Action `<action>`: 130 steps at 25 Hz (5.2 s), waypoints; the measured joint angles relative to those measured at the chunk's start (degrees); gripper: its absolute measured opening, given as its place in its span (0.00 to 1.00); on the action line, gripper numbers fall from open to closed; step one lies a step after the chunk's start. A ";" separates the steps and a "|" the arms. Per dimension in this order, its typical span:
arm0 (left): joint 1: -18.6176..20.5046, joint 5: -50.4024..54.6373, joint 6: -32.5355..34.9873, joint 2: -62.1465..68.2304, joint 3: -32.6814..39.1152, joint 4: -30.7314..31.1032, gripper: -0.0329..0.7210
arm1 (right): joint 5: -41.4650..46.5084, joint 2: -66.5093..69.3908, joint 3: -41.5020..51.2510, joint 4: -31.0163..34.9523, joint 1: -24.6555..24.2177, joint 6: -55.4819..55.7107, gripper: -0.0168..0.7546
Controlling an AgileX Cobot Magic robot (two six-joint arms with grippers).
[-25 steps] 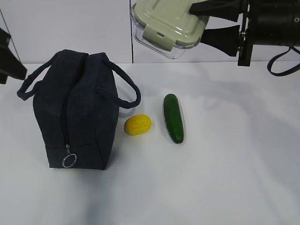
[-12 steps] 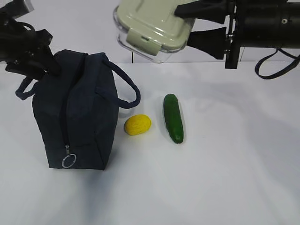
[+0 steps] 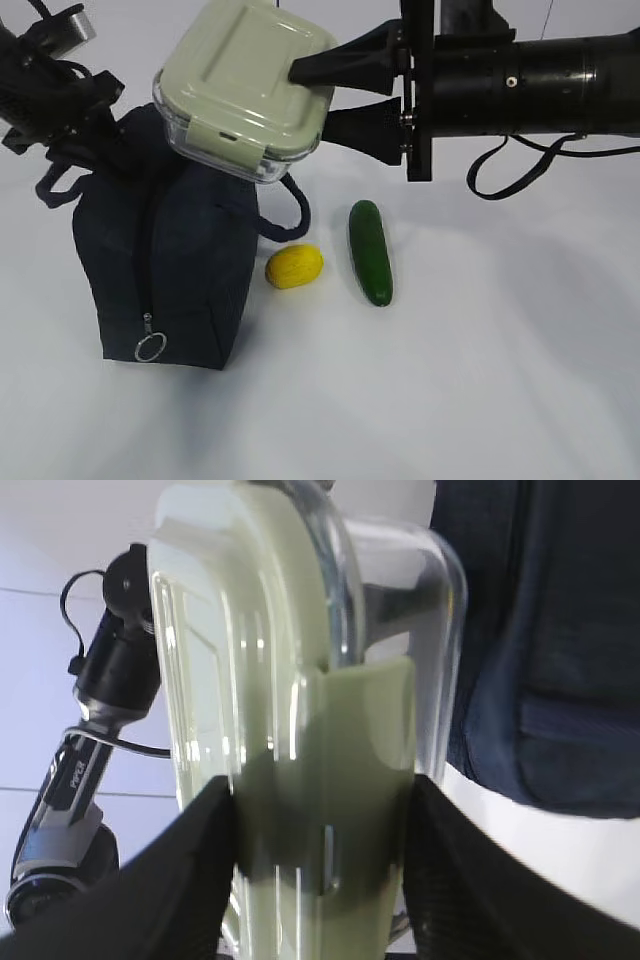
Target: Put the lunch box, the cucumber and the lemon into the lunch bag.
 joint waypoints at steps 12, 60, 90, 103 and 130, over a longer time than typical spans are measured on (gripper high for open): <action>0.00 4.24 2.21 -1.21 -4.96 -7.23 0.03 | -3.02 0.34 -0.10 0.28 0.60 -0.10 0.50; -6.17 4.54 3.04 -2.38 -5.74 -21.08 0.02 | -14.05 15.74 -13.55 1.04 7.12 -1.09 0.50; -6.17 1.46 3.62 1.81 -5.74 -19.58 0.02 | -12.84 27.61 -19.87 1.73 9.66 -1.09 0.53; -6.17 0.35 3.62 2.61 -5.64 -18.36 0.02 | -10.42 27.65 -20.11 3.45 9.69 -1.09 0.55; 3.36 1.32 -4.28 2.61 -5.84 -2.01 0.02 | 0.41 27.65 -32.76 -11.90 9.38 0.97 0.56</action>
